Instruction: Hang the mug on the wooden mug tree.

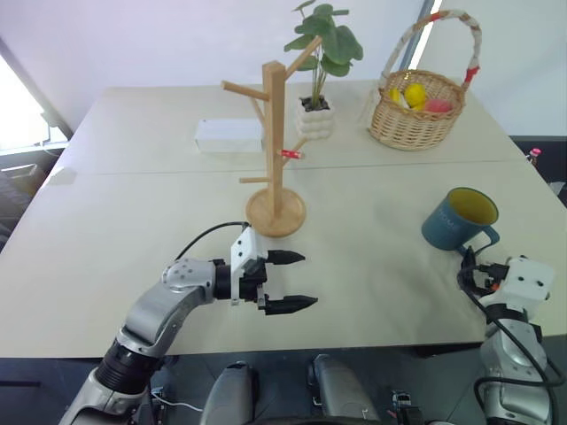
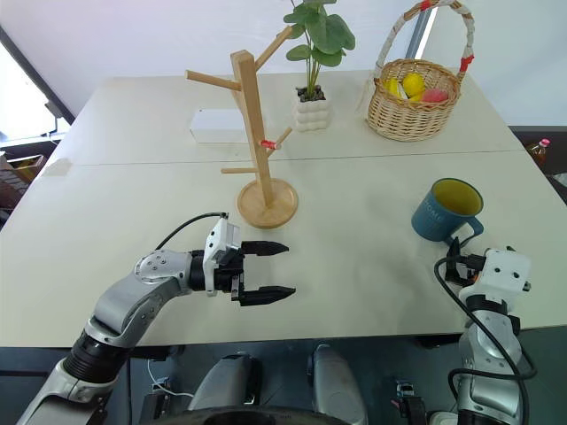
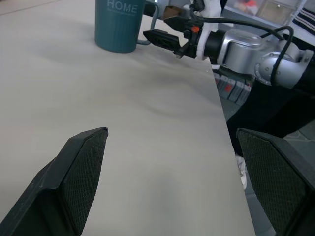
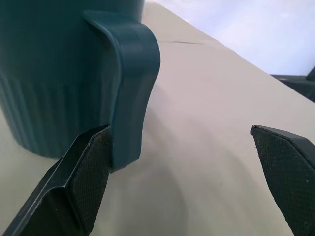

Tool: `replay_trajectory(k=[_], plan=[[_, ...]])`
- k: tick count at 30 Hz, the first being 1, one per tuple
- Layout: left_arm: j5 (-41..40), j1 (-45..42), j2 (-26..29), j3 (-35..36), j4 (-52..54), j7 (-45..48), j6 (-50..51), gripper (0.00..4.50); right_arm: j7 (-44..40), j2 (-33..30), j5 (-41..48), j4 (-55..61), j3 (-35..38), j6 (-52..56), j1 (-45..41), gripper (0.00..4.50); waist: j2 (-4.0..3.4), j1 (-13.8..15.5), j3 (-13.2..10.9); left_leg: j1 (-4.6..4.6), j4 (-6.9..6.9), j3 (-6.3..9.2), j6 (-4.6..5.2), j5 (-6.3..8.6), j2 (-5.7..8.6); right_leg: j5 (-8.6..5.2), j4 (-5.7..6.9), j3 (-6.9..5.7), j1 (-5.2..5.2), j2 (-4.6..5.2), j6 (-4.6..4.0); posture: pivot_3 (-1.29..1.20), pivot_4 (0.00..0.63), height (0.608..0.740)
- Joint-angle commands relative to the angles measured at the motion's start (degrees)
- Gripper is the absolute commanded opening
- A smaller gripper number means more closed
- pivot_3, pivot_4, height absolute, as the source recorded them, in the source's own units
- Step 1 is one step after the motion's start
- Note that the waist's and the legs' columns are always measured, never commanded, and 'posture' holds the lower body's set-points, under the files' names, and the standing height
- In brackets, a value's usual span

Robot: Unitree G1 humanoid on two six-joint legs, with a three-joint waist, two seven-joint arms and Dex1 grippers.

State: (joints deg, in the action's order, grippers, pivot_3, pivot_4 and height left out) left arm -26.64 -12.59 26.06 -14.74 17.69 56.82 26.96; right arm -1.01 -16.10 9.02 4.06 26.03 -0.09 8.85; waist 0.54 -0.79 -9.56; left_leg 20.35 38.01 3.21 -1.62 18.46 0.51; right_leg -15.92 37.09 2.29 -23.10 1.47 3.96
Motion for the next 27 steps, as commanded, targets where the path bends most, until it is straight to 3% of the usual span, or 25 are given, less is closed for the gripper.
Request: replay_trajectory(k=[1,4,7,14,18,23,27], plan=[[0.1,0.0,0.0,0.2,1.8,-0.4,-0.9,4.50,1.1,0.2,0.0,-0.3,0.6,0.0,-1.5,4.49,0.00,0.0,0.0,0.00,0.00,0.00,0.00,0.00,0.00,0.00,0.00,0.00,0.00,0.00,0.00,0.00,0.150,0.740],[0.0,0.3,0.2,0.4,2.1,-0.7,-0.9,4.50,1.4,0.1,0.5,-1.8,0.7,0.3,-3.1,4.49,0.00,0.0,0.0,0.00,0.00,0.00,0.00,0.00,0.00,0.00,0.00,0.01,0.00,0.00,0.00,0.00,0.150,0.740],[0.0,0.5,0.4,0.5,2.2,-0.8,-0.9,4.50,1.0,0.2,1.4,-3.0,0.8,0.4,-4.4,3.73,0.00,0.0,0.0,0.00,0.00,0.00,0.00,0.00,0.00,0.00,0.00,0.01,0.00,-0.01,0.00,0.00,0.150,0.740],[0.1,0.6,0.6,1.1,2.0,-1.4,-1.3,4.50,-2.3,0.7,3.0,-3.0,-1.0,-0.2,-4.8,0.06,-0.01,0.0,0.0,0.00,0.00,-0.01,0.00,0.00,0.00,0.00,0.00,0.02,0.00,0.00,0.01,0.00,0.150,0.740],[0.1,0.9,0.9,1.5,1.8,-1.7,-1.5,4.50,-3.7,0.1,1.5,-1.0,-3.0,-1.0,-4.5,0.06,-0.01,0.0,0.0,0.00,0.00,0.00,0.00,0.00,-0.01,0.00,0.00,0.01,0.01,0.00,0.01,0.00,0.150,0.740],[0.1,1.8,1.5,4.5,0.1,-2.9,-2.9,4.50,-13.4,-12.4,-18.3,7.9,-20.0,-7.5,-2.6,0.06,-0.09,-0.7,0.0,-0.04,0.00,-0.10,0.00,0.00,-0.01,0.01,0.01,0.07,-0.03,-0.03,0.01,0.00,0.150,0.740],[-0.1,2.3,1.9,7.4,-1.1,-3.4,-4.1,4.50,-20.3,-18.2,-23.9,14.0,-28.2,-8.8,-6.6,0.06,0.01,-0.6,0.0,-0.09,0.00,-0.02,0.00,0.00,-0.19,0.00,0.01,0.08,0.01,-0.35,0.01,0.00,0.150,0.740]])
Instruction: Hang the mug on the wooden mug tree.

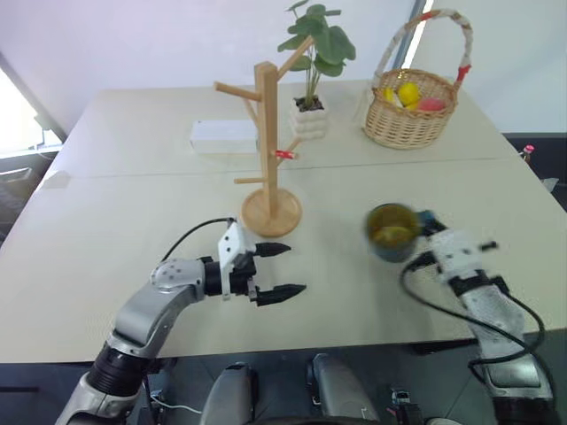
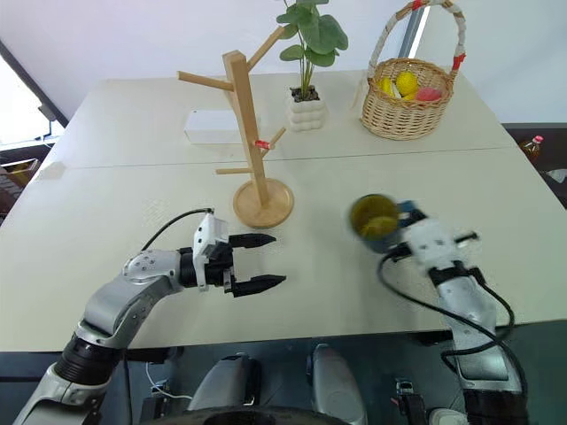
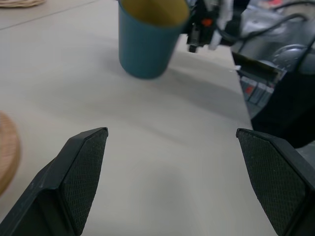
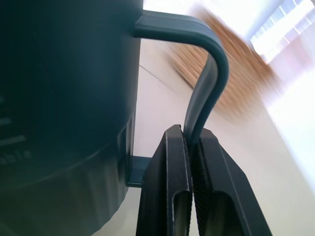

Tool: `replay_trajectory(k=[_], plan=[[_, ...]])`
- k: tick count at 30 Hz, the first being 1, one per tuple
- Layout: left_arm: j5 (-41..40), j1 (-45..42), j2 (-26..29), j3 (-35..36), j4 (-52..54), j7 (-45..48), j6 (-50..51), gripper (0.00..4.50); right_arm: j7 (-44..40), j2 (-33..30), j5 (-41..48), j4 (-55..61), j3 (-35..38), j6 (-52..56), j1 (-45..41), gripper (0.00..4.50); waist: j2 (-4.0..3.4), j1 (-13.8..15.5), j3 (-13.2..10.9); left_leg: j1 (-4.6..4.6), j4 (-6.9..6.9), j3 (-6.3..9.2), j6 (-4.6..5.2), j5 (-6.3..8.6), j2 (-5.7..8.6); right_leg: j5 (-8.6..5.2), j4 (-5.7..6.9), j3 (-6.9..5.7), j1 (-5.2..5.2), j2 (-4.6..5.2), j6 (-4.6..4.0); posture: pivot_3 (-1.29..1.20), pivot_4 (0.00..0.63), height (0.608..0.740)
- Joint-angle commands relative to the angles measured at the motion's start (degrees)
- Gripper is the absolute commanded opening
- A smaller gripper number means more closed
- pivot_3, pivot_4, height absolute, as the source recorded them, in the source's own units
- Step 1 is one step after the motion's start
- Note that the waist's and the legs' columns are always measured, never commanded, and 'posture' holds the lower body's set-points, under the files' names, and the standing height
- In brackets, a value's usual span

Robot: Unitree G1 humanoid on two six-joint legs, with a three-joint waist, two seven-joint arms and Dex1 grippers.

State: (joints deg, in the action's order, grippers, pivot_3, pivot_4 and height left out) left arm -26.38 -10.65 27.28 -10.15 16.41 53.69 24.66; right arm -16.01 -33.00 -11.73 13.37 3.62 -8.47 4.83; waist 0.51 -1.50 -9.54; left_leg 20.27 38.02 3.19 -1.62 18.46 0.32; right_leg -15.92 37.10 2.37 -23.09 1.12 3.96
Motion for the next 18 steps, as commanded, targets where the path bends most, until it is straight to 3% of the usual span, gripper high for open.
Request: replay_trajectory(k=[1,6,18], plan=[[-0.4,0.5,0.9,3.3,-0.1,-0.2,-2.2,4.50,-6.1,-1.2,-3.0,5.8,-6.5,0.6,-4.2,0.06,0.10,0.1,0.0,0.00,0.00,0.01,0.00,0.00,-0.04,0.00,0.00,0.01,0.00,-0.06,0.00,0.00,0.150,0.740],[-0.5,1.6,1.2,6.0,0.2,-1.5,-3.2,4.50,-12.1,0.8,-4.8,11.3,-11.9,9.7,-18.4,0.06,0.10,0.6,-0.1,0.06,0.09,0.03,-0.01,0.00,-0.11,0.03,0.01,0.05,-0.07,-0.12,-0.05,0.00,0.150,0.740],[-5.6,3.8,3.4,14.5,2.4,-2.5,-2.0,4.50,-18.8,2.3,-4.4,11.1,-14.1,21.3,-35.7,0.06,0.17,0.8,-0.1,0.21,0.07,0.09,-0.01,0.00,0.17,0.05,-0.07,-0.08,-0.12,0.36,-0.05,0.00,0.150,0.740]])
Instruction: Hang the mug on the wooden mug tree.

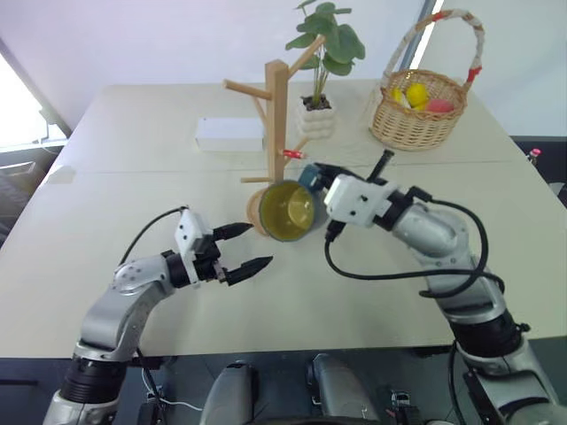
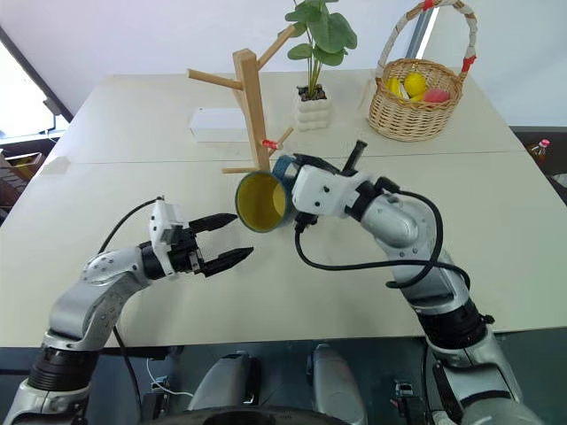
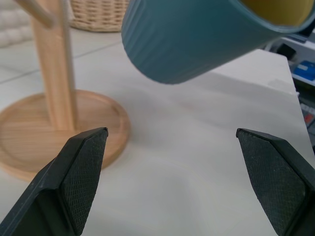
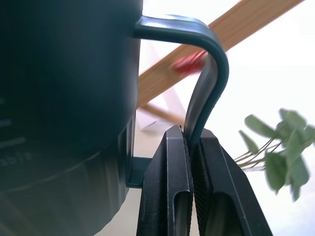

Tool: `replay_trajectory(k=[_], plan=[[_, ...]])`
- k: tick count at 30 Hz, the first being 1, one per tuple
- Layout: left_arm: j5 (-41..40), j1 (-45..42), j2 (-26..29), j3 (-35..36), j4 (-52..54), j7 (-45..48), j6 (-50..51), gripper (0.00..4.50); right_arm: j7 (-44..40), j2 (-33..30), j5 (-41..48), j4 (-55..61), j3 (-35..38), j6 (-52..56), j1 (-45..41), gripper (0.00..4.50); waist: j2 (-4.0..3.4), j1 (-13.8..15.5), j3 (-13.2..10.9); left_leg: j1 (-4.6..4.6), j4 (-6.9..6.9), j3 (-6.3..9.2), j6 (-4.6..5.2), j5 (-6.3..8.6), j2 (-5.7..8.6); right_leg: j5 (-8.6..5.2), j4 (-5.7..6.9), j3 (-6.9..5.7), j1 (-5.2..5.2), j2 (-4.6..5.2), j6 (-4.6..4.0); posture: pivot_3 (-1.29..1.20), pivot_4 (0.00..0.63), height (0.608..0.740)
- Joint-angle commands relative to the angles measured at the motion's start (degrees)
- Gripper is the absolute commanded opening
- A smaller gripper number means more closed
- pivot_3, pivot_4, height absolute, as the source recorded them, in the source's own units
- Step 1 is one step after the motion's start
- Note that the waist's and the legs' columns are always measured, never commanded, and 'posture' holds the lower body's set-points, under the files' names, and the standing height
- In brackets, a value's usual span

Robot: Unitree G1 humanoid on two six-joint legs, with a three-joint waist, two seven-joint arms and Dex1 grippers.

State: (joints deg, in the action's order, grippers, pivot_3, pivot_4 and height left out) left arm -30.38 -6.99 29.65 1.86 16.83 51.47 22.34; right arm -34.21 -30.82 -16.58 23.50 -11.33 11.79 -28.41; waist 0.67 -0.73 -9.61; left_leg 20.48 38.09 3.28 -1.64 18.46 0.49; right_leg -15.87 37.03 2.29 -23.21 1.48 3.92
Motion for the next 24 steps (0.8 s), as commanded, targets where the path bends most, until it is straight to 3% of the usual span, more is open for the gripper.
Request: replay_trajectory(k=[1,24], plan=[[-1.8,0.2,1.3,2.8,2.0,-0.3,0.4,4.50,-0.8,0.3,0.5,0.9,0.8,1.6,-3.1,0.06,0.00,0.1,0.0,0.01,0.00,0.03,0.00,0.00,0.00,0.00,0.01,-0.03,0.00,0.00,0.00,0.00,0.150,0.740],[-7.8,-1.9,2.9,6.8,5.6,-3.0,3.8,4.50,-1.7,3.7,-1.8,-6.4,-4.4,9.0,-12.4,0.06,0.00,-0.1,0.0,0.02,-0.03,0.02,0.00,0.00,0.00,0.00,0.02,-0.03,-0.05,0.02,0.00,0.00,0.150,0.740]])
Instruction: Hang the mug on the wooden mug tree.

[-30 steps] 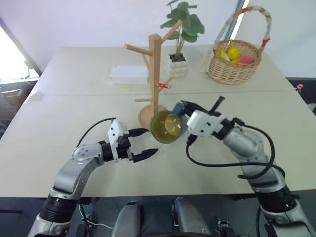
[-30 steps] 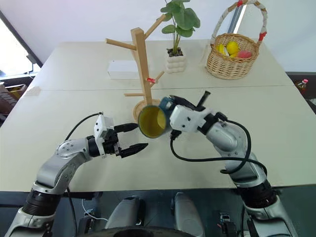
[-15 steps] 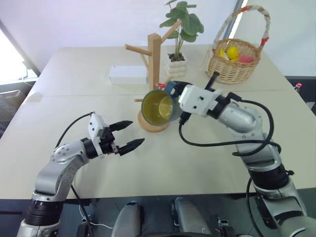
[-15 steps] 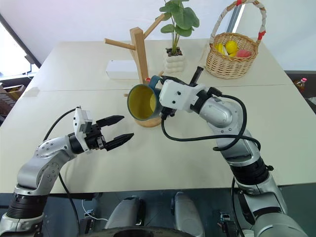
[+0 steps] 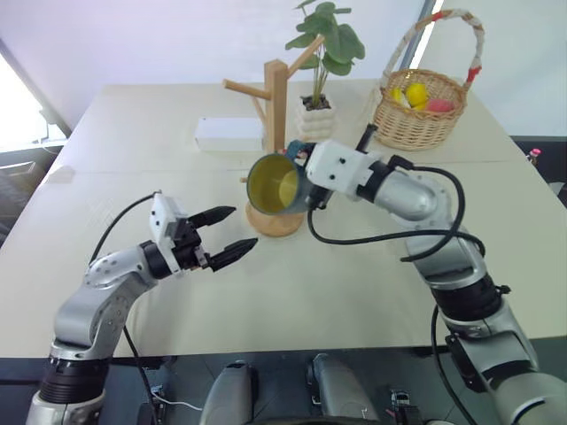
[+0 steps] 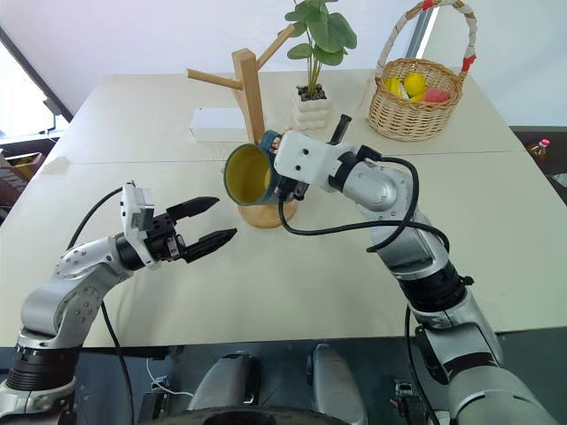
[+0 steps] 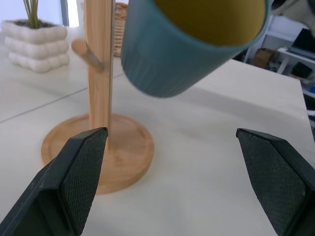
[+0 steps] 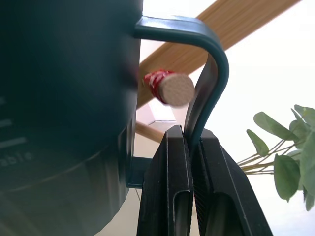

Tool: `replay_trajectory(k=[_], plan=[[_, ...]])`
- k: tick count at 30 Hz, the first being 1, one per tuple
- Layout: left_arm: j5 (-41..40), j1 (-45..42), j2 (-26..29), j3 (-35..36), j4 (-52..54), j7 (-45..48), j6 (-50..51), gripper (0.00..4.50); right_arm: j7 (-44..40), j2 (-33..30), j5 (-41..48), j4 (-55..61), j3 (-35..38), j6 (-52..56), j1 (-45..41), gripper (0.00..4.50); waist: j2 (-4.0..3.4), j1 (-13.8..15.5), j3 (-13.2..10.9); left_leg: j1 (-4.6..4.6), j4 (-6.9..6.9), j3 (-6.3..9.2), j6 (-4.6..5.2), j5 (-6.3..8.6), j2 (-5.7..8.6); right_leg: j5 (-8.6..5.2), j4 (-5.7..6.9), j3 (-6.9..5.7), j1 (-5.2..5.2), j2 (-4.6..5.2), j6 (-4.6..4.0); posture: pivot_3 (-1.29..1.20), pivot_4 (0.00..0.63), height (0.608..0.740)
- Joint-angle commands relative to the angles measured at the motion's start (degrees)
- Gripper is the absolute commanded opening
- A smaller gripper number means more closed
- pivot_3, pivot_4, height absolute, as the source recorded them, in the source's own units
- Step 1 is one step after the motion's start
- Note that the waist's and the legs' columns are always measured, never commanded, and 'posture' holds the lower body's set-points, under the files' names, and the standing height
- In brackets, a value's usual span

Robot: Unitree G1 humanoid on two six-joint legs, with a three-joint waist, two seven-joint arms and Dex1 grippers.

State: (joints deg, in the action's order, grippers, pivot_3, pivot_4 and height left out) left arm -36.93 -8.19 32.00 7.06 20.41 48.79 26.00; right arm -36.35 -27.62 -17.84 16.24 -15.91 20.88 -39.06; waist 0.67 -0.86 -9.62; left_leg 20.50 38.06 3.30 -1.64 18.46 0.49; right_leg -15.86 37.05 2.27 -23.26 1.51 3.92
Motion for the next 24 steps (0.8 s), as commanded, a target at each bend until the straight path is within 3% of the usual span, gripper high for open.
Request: replay_trajectory(k=[1,2,5,9,13,17,21,24], plan=[[-1.3,-0.8,0.6,1.5,2.0,-0.5,0.1,4.50,0.3,0.6,-0.5,0.7,0.1,0.0,-1.8,0.06,0.00,0.0,0.0,0.00,0.00,0.00,0.00,0.00,0.00,0.00,0.00,0.00,0.00,0.00,0.00,0.00,0.150,0.740],[-1.3,-0.9,0.6,1.5,2.0,-0.5,0.1,4.50,0.2,0.6,-0.5,0.6,0.1,0.0,-1.9,0.06,0.00,0.0,0.0,0.01,0.00,0.00,0.00,0.00,0.00,0.00,0.00,0.00,-0.01,0.00,0.00,0.00,0.150,0.740],[-1.2,-1.0,0.7,1.4,2.0,-0.6,0.1,4.50,0.7,0.3,-0.5,0.4,0.7,-0.6,-2.1,0.94,0.00,0.0,0.0,0.01,-0.01,-0.01,0.00,0.00,0.00,0.00,0.00,0.00,-0.01,0.00,0.00,0.00,0.150,0.740],[-1.0,-1.1,0.6,1.2,1.8,-0.7,0.2,4.50,0.3,-2.2,-0.2,1.4,2.2,-3.1,-1.3,3.00,0.00,0.1,0.0,0.00,-0.01,-0.01,0.00,0.00,0.00,0.00,0.00,0.00,-0.01,0.00,0.00,0.00,0.150,0.740],[0.6,-1.0,0.5,0.5,0.3,-1.1,-0.4,4.50,-1.4,-5.9,5.6,3.6,9.0,-6.2,3.1,3.00,0.02,0.3,0.0,0.02,-0.01,0.00,0.00,0.00,0.01,0.00,-0.03,-0.01,0.01,0.02,0.00,0.00,0.150,0.740],[1.4,-0.7,-0.6,0.9,-1.6,-2.9,-0.4,4.50,-4.0,-4.9,19.1,6.4,20.4,-3.9,11.4,3.00,0.03,0.2,0.0,0.03,-0.04,-0.01,0.00,0.00,0.01,0.00,-0.10,0.00,0.05,0.02,0.01,0.00,0.150,0.740],[5.4,0.5,-2.6,1.0,-4.2,-7.7,-2.4,4.50,-0.6,3.5,31.1,1.9,29.3,0.0,22.4,3.00,0.08,0.1,0.0,-0.06,-0.07,0.02,0.01,0.01,-0.01,0.00,-0.06,0.00,0.11,0.00,0.01,0.00,0.150,0.740],[8.3,1.4,-5.0,2.1,-6.3,-12.1,-4.7,4.50,3.6,8.5,32.2,-3.4,31.7,-3.1,26.4,3.00,0.01,-0.1,0.0,-0.10,-0.10,-0.03,0.01,0.01,-0.02,0.00,0.00,0.04,0.09,0.00,0.01,0.00,0.150,0.740]])
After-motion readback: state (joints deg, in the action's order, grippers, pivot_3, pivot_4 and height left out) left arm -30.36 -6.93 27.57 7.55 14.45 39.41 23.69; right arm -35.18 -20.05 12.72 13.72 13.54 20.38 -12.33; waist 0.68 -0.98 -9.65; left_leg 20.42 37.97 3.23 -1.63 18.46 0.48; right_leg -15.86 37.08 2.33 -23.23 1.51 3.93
